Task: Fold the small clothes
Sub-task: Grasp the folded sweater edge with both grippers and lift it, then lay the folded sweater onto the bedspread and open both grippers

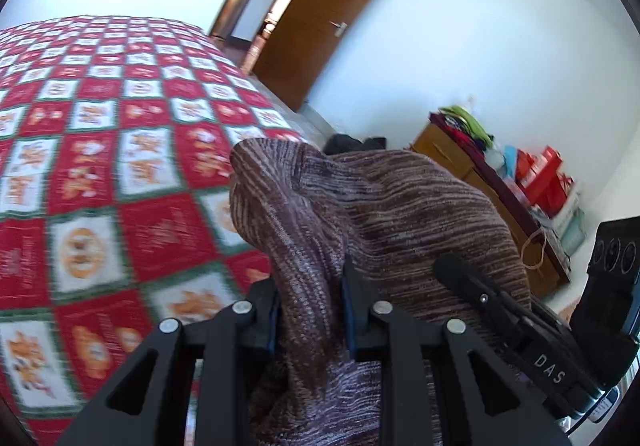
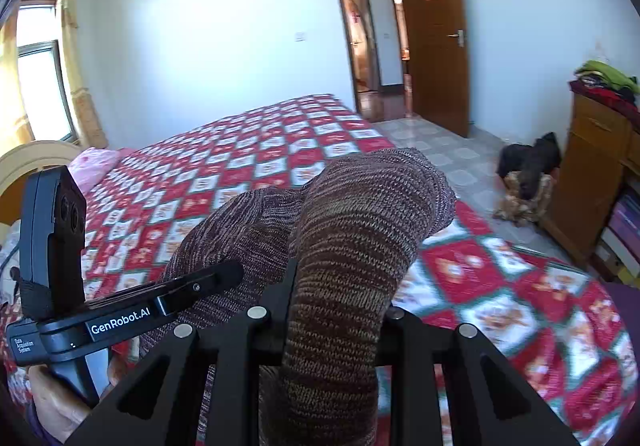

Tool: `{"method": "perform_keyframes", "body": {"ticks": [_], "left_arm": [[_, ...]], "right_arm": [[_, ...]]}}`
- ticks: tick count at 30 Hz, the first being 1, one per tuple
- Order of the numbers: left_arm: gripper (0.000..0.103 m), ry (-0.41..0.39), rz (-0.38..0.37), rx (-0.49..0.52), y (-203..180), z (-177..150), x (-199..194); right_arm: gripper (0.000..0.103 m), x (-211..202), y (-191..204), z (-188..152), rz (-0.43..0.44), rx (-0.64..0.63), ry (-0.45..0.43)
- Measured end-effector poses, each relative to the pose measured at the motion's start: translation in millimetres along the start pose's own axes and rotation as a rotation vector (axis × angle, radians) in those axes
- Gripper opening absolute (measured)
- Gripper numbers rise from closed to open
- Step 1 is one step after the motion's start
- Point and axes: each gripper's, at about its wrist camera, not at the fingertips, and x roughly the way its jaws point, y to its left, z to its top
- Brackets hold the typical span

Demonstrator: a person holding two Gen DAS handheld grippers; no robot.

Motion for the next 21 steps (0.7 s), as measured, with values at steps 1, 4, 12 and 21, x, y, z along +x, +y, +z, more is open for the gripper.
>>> {"method": "perform_keyframes", "body": {"ticks": [1, 4, 12, 21], "left_arm": [[0.024, 0.008, -0.008, 0.006, -7, -2, 7], [0.024, 0.030, -0.019, 0.015, -25, -12, 29], [0.024, 0.175, 0.018, -0.046, -35, -54, 92], [0.035, 0.212, -0.009, -0.149, -13, -77, 98]], "right_arm": [[0.024, -5, -14, -2, -0.013, 0.008, 0.003], [0.024, -10, -49, -11, -0.043, 0.027, 0.023], [0.024, 20, -126, -51, -0.058, 0.124, 0.174], [0.030, 38, -165, -88, -0.032, 0.184, 0.203]]}}
